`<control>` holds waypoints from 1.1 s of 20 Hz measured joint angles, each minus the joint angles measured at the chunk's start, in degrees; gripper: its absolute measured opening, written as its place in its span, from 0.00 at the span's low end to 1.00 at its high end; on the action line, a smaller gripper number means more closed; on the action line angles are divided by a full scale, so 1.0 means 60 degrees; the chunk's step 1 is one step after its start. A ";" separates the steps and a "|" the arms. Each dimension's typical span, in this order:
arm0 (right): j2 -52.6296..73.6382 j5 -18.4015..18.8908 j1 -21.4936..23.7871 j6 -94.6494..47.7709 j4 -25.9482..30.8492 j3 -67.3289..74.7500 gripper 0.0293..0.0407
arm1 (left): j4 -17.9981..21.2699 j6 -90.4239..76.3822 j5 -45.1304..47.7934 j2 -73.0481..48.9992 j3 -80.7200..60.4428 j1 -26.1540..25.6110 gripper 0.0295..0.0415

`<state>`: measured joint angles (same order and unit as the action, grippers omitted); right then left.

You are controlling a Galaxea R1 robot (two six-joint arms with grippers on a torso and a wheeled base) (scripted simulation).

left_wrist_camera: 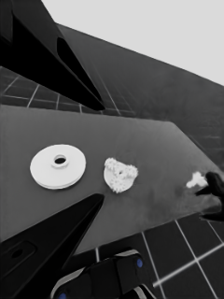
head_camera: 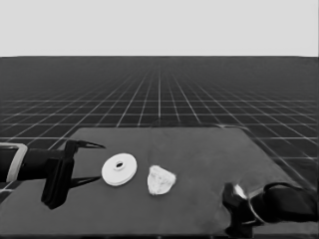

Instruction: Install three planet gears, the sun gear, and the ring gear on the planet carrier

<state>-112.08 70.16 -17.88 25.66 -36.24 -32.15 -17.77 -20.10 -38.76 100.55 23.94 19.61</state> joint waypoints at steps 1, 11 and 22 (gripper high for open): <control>0.0800 -0.0173 -0.0180 -0.0518 -0.0255 0.0691 0.81 | 0.0000 0.0000 0.0000 0.0000 0.0000 0.0000 0.75; 0.1875 -0.0424 -0.0407 -0.1256 -0.0621 0.1661 0.81 | 0.0934 1.2293 -0.7879 0.7116 0.9361 -0.2365 0.78; 0.1880 -0.0425 -0.0408 -0.1259 -0.0623 0.1665 0.81 | 0.1038 1.1494 -0.6791 0.8578 1.3308 -0.4171 0.75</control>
<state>-100.80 67.61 -20.32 18.10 -39.97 -22.16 -11.54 48.86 -79.50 152.02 103.79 -5.42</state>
